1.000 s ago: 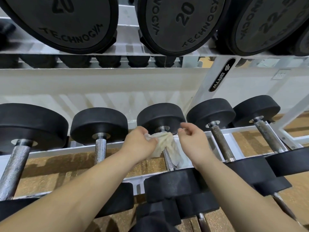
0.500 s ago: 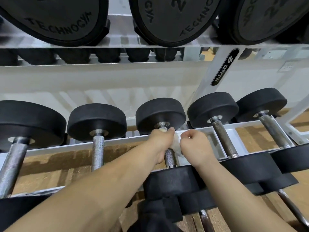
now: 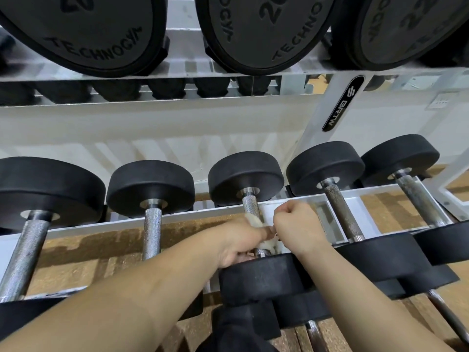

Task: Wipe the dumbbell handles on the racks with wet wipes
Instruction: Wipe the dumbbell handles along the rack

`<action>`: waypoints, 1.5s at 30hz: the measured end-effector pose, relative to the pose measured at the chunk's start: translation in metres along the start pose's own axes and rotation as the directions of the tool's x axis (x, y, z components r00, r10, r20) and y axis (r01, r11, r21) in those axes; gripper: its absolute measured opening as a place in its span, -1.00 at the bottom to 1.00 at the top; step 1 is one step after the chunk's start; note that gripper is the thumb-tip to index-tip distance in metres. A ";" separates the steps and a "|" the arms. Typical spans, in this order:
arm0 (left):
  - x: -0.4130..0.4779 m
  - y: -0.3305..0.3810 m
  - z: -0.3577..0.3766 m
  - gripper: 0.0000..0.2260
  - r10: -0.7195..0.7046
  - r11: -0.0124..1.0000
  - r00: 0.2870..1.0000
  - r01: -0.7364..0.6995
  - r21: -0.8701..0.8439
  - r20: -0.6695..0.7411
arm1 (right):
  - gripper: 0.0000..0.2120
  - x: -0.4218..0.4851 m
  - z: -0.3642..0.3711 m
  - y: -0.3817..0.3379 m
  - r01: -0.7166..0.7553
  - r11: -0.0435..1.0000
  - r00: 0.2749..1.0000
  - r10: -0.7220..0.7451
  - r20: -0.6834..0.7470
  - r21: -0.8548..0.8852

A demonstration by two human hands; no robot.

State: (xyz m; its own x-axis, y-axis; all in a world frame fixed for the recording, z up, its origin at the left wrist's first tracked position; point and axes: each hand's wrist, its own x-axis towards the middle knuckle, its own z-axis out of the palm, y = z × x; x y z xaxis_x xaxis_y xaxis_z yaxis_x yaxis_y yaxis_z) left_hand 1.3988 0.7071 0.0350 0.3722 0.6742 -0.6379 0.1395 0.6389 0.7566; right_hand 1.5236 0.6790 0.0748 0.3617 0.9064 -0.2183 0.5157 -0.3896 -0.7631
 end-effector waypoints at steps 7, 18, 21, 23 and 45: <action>0.023 0.026 0.004 -0.67 0.090 0.959 0.964 -0.152 -0.239 -0.252 | -0.63 -0.002 0.001 -0.005 0.014 0.999 1.000 -0.014 0.012 0.051; -0.015 0.005 -0.007 -0.71 0.004 0.973 0.995 0.019 0.229 -0.101 | -0.73 -0.004 -0.003 -0.006 -0.007 1.000 0.999 0.006 0.036 0.007; -0.031 0.007 -0.017 -0.92 0.150 0.981 0.960 -0.114 0.160 -0.238 | -0.68 -0.003 -0.001 -0.006 0.007 0.996 0.996 -0.015 0.091 0.085; -0.045 0.010 -0.024 -0.94 0.285 0.955 0.908 -0.240 0.176 -0.307 | -0.69 -0.002 0.002 -0.003 0.039 0.992 0.992 -0.053 0.117 0.122; -0.102 0.025 -0.041 -0.57 0.278 0.959 0.960 -0.277 0.057 -0.016 | -0.72 -0.021 -0.026 -0.030 -0.044 0.726 0.964 -0.149 0.219 0.687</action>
State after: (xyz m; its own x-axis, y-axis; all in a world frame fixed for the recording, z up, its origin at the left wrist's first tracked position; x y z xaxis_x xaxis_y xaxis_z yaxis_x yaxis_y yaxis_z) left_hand 1.3264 0.6696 0.1135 0.3814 0.8311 -0.4048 0.0827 0.4054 0.9104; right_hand 1.5210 0.6676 0.1178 0.1018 0.9679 -0.2299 -0.1749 -0.2101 -0.9619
